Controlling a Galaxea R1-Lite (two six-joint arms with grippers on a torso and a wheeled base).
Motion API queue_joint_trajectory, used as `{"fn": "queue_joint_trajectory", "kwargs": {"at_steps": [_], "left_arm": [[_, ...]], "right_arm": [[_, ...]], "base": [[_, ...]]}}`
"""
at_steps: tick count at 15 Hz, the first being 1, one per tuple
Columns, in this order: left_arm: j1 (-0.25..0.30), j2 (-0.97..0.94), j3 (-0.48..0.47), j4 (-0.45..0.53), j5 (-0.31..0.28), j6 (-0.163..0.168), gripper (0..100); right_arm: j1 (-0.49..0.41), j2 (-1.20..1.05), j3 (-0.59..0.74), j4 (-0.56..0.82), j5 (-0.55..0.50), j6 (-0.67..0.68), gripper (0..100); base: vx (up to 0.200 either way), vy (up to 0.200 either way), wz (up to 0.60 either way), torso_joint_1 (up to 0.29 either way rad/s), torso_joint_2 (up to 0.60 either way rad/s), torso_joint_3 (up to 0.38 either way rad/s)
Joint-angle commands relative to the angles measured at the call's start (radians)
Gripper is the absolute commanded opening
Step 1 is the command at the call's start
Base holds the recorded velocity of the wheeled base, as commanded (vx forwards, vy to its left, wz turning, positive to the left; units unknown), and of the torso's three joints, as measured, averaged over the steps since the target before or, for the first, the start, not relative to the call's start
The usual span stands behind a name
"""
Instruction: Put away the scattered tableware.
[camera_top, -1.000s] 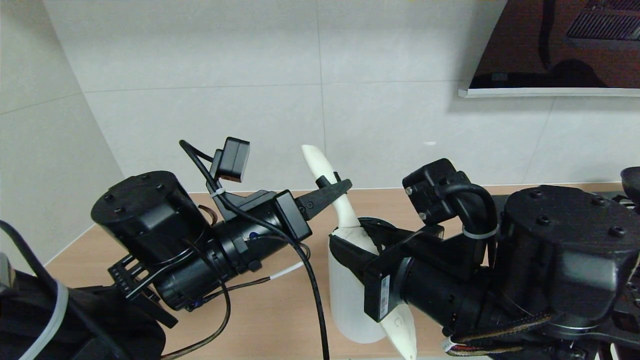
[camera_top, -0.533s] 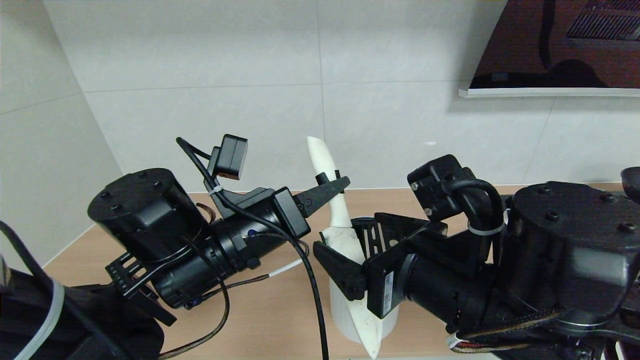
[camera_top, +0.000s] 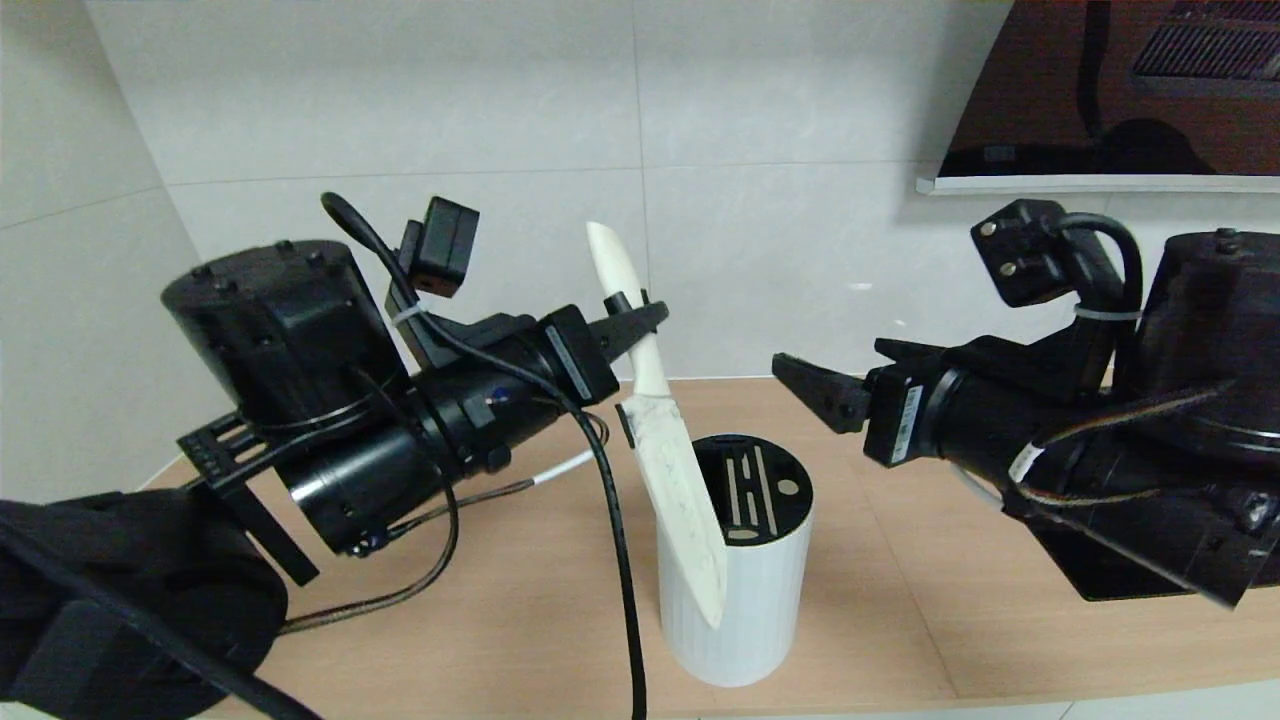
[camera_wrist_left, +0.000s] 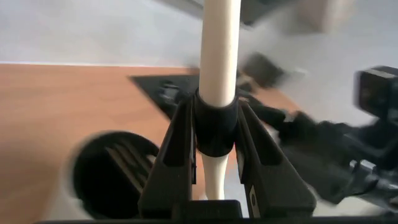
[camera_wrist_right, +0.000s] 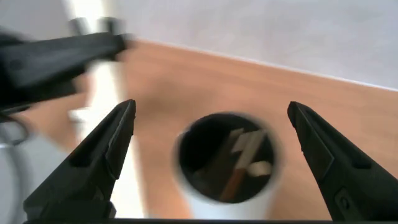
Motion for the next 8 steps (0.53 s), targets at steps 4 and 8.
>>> {"fn": "queue_joint_trajectory", "kwargs": {"at_steps": [4, 8], "left_arm": [[-0.044, -0.066, -0.168, 0.184, 0.128, 0.085, 0], [-0.138, -0.021, -0.211, 0.249, 0.438, 0.239, 0]], "right_arm": [[-0.106, -0.049, 0.005, 0.004, 0.006, 0.0, 100], [-0.108, -0.032, 0.016, 0.004, 0.006, 0.0, 100]], "base": [[0.0, 0.0, 0.0, 0.0, 0.0, 0.0], [0.0, 0.0, 0.0, 0.0, 0.0, 0.0]]}}
